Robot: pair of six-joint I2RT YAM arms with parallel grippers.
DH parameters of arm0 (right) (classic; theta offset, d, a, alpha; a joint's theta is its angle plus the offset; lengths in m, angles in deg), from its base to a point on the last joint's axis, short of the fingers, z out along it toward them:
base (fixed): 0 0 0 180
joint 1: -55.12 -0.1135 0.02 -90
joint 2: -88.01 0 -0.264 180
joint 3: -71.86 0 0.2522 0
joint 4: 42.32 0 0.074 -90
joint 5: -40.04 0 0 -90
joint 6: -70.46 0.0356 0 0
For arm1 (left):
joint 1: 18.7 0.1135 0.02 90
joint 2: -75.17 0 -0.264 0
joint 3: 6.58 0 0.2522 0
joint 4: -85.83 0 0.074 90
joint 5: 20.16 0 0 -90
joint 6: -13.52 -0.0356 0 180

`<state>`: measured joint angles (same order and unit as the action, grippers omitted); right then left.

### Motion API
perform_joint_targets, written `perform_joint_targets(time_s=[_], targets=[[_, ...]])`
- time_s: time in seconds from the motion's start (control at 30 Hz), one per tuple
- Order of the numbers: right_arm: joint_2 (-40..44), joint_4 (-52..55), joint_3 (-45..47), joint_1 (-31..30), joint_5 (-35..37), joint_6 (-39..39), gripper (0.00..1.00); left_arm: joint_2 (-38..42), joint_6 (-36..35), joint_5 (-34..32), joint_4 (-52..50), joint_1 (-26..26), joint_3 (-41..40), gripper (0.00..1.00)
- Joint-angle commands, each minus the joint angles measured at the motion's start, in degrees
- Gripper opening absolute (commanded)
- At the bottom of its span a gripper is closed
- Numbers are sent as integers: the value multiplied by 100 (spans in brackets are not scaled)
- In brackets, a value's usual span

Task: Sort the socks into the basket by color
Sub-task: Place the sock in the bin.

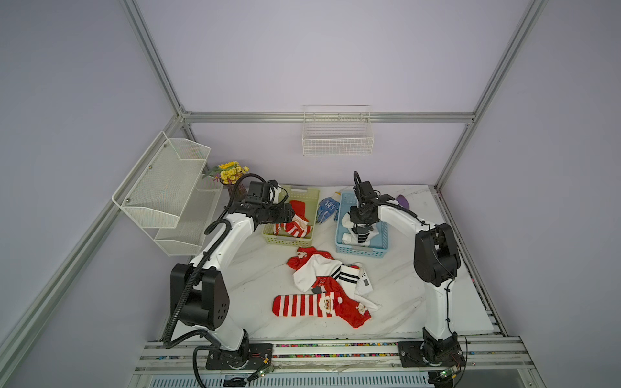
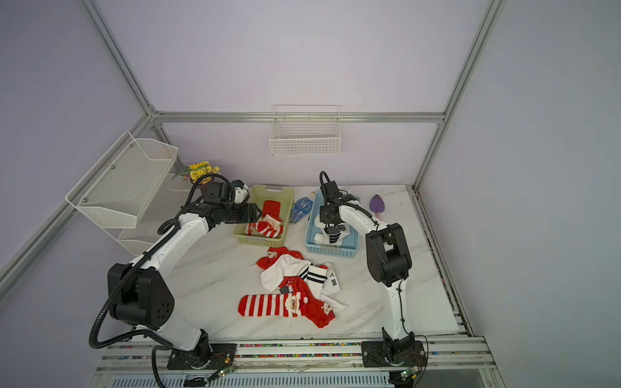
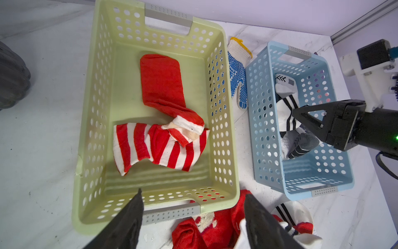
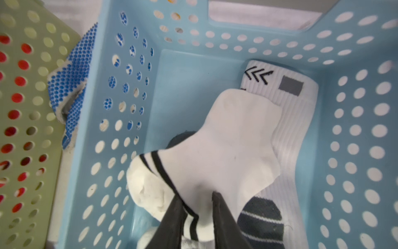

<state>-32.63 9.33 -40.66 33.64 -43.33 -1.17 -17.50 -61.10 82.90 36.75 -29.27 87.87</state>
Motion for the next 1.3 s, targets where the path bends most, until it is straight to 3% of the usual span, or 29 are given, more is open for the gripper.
perform_joint_targets(time_s=[0.0,0.4,0.8,1.03,1.27], targets=[[340,-124,191,34,-9,35,32,156,-68,5,90,11,-201,73],[1059,-163,652,35,-81,52,43,213,-114,-262,30,-52,-189,75],[1670,-230,1104,24,-327,44,47,794,160,-1339,-659,-457,-224,78],[2028,-393,1461,27,-457,78,47,1958,980,-2137,-1407,-910,-799,81],[2244,-492,1706,24,-564,85,48,2769,2306,-2577,-2130,-1905,-1787,82]])
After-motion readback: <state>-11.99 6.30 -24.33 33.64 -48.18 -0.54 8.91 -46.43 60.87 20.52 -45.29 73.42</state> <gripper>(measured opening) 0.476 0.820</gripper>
